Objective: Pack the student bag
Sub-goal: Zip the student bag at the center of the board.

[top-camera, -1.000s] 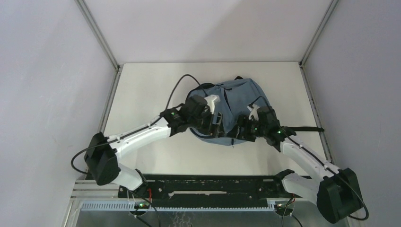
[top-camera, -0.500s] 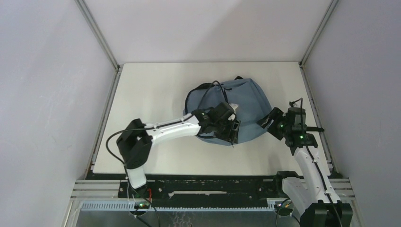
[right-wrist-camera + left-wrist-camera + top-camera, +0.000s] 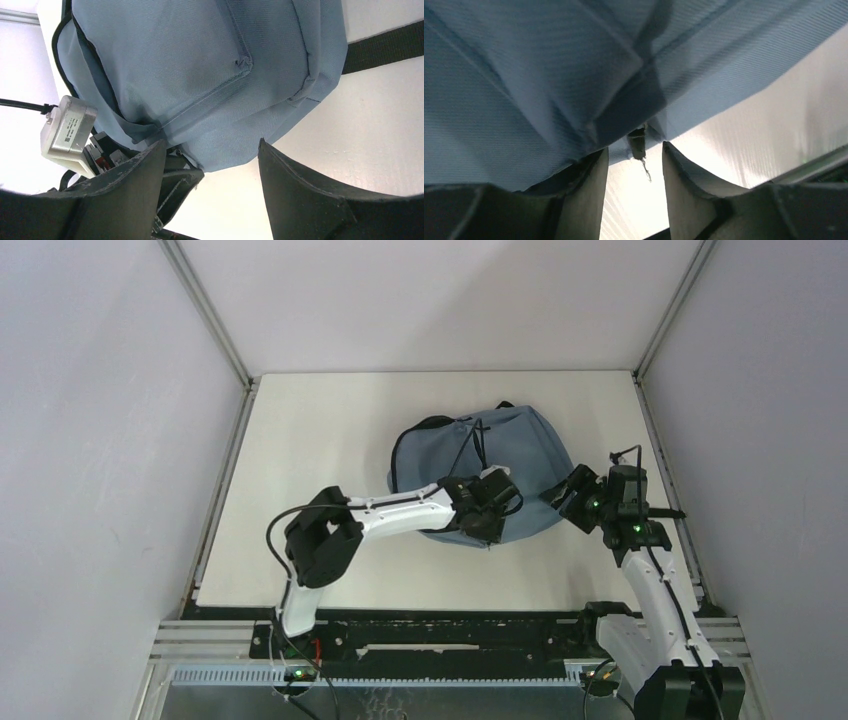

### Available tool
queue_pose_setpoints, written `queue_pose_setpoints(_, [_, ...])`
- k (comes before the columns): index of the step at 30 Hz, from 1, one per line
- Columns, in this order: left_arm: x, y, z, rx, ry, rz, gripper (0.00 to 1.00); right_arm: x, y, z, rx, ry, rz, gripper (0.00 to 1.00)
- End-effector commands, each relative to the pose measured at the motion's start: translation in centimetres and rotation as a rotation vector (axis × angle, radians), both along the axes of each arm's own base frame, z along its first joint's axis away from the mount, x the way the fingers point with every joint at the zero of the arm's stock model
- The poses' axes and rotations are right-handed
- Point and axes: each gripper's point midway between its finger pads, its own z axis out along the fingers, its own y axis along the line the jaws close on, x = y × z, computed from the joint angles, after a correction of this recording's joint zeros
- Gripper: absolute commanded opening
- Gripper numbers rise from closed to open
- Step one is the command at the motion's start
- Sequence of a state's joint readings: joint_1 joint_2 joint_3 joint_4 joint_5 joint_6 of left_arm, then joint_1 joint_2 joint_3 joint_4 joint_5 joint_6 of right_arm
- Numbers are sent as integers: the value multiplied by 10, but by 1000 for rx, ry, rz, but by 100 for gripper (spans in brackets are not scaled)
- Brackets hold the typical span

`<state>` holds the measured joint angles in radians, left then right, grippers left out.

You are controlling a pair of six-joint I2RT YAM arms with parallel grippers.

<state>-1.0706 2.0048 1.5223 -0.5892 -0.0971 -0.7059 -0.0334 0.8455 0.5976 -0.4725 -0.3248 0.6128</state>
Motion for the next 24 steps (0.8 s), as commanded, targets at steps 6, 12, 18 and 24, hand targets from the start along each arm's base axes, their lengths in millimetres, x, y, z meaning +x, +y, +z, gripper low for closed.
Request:
queue_pose_setpoints(6, [41, 1, 13, 15, -161, 132, 41, 12, 2, 26, 17, -85, 5, 75])
queue_pose_setpoints(12, [36, -9, 16, -27, -147, 102, 40, 10, 0, 23, 4, -73, -1, 75])
queue_pose_setpoints(18, [34, -12, 16, -29, -149, 85, 24, 11, 0, 22, 12, -75, -10, 75])
queue_pose_setpoints(24, [28, -9, 39, -97, -164, 62, 0, 8, 3, 20, 16, -68, 6, 77])
